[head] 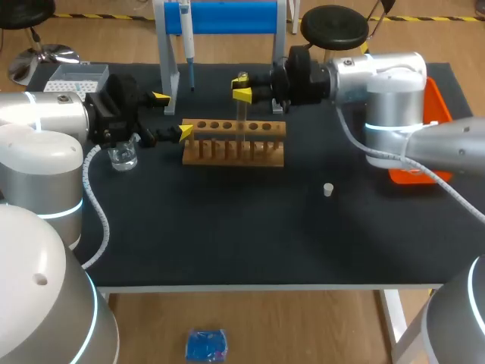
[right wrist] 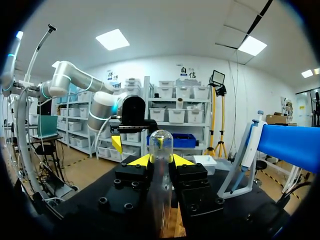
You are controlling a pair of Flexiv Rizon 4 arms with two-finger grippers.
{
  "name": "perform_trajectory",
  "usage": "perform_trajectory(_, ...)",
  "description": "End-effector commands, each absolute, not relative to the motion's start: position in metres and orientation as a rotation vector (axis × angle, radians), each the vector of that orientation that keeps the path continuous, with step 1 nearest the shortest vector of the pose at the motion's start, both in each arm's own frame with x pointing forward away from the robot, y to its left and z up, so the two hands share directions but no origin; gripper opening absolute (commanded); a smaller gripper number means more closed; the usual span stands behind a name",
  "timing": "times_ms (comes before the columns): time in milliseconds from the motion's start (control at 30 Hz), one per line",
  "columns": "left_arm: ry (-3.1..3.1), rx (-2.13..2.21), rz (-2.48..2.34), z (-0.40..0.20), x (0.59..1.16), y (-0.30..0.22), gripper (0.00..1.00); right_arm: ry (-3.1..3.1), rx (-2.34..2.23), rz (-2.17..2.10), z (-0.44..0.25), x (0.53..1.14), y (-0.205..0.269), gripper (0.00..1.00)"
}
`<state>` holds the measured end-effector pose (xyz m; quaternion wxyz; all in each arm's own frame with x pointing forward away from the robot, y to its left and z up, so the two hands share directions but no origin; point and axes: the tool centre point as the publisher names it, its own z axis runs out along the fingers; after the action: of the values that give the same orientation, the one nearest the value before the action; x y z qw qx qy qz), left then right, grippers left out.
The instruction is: Invert the test tube, pick up the pipette, mount the tip to pipette, aspirate from beaker and dispense into the tube, eject the tip, return the pipette, and cap with the stopper.
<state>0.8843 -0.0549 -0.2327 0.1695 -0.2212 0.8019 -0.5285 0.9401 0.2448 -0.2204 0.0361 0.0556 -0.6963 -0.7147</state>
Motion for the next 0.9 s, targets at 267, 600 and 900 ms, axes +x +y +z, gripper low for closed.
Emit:
perform_trajectory(267, 2.285, -0.628, -1.499, -0.232, 0.885, -0.055, 1.00, -2.141, 0.168, -2.183, -0.214, 0.936, 0.245, 0.00)
perform_trajectory(600, 2.285, -0.628, -1.499, -0.232, 0.885, -0.055, 1.00, -2.169, 0.166, -2.159, -0.202, 0.933, 0.244, 0.00)
perform_trajectory(900, 2.285, -0.628, -1.499, -0.232, 0.885, -0.055, 1.00, -2.175, 0.169, -2.148, -0.181, 0.924, 0.242, 0.00)
